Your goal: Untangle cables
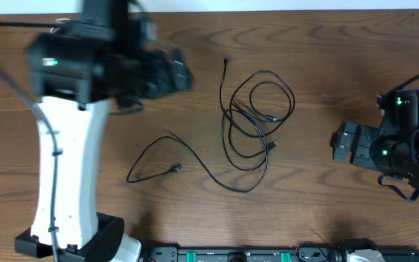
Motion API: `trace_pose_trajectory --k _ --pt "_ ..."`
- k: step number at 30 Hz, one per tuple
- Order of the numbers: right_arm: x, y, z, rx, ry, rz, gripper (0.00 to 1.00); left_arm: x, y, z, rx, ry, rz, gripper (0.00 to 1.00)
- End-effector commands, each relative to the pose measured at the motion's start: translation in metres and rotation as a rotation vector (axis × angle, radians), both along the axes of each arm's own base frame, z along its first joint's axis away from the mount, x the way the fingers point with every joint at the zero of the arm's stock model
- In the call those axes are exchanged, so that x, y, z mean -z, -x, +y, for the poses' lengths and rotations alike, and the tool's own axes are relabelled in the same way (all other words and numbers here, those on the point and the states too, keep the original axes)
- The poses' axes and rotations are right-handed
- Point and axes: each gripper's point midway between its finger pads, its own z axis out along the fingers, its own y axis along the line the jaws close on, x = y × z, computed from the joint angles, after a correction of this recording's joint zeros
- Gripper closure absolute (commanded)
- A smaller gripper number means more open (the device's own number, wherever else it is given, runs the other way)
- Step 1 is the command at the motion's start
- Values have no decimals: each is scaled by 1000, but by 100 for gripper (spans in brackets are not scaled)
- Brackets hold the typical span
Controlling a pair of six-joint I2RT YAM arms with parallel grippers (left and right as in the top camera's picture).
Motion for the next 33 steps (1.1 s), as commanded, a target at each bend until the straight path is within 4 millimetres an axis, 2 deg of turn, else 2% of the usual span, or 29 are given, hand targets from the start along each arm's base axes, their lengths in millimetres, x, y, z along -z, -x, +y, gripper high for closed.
trace_pose_trajectory --k 1,7,13,15,18,24,25,28,33 --pt "2 4 -4 18 7 23 1 38 28 -10 -3 -147 155 2" --pt "5 5 -4 18 8 31 1 86 52 -48 45 -225 262 2" --pt "5 5 -4 18 8 32 1 143 55 -98 57 -203 259 2" --pt "5 5 -4 18 7 32 1 167 50 -117 14 -165 246 2" --pt "5 5 -4 18 7 32 1 191 38 -130 -62 -113 235 0" --pt "5 5 -4 17 7 32 1 223 12 -155 -30 -67 170 7" --pt "5 5 -4 17 7 32 1 227 9 -158 -30 -65 167 9" --pt "5 5 -4 17 7 32 1 239 3 -165 -27 -58 170 27" --pt "5 5 -4 17 7 32 1 257 3 -165 -29 -86 199 58"
